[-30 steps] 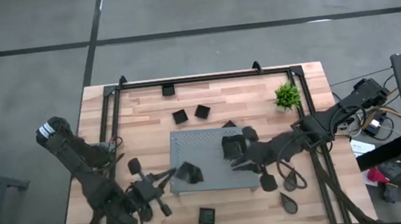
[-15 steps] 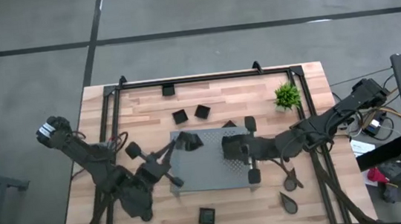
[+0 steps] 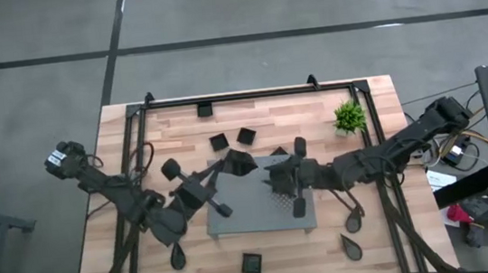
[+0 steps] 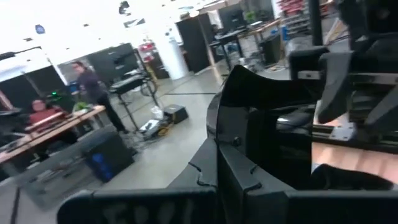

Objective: Pick & Place Mini shaped plates
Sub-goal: Stack the black distorted square plate on top of the black distorted square plate on the shelf

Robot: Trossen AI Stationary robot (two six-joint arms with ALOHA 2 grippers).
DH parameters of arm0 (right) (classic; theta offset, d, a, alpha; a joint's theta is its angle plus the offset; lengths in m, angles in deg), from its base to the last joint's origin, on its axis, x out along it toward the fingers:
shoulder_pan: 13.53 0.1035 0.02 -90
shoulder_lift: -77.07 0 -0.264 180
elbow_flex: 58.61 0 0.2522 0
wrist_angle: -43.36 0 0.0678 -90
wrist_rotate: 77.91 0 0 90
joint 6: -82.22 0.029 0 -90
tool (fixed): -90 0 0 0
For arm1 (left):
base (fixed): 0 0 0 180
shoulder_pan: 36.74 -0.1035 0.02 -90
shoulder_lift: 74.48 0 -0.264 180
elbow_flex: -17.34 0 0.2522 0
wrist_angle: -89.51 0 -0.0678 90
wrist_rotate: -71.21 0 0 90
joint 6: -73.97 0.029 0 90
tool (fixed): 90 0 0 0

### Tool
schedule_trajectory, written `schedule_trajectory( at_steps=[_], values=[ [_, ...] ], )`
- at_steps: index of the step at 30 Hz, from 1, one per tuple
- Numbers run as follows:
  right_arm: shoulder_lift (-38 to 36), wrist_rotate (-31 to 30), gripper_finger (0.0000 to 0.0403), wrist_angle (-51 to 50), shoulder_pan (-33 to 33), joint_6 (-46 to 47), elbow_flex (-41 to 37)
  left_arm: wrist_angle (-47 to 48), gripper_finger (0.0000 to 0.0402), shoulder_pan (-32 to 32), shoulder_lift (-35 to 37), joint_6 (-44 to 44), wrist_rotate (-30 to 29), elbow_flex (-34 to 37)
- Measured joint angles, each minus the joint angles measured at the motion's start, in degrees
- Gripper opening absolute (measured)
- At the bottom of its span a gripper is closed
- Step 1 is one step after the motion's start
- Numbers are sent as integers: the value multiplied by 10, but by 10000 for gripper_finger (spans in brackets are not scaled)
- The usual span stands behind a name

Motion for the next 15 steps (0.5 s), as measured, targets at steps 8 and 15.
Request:
schedule_trajectory(
  at_steps=[8,15],
  values=[
    [24,-10,136,15,-4,-15,17,-97,0,-16,0,102,55,1],
    [34,-10,135,13,-8,10,32,-101,0,-16,0,117,61,4]
  ],
)
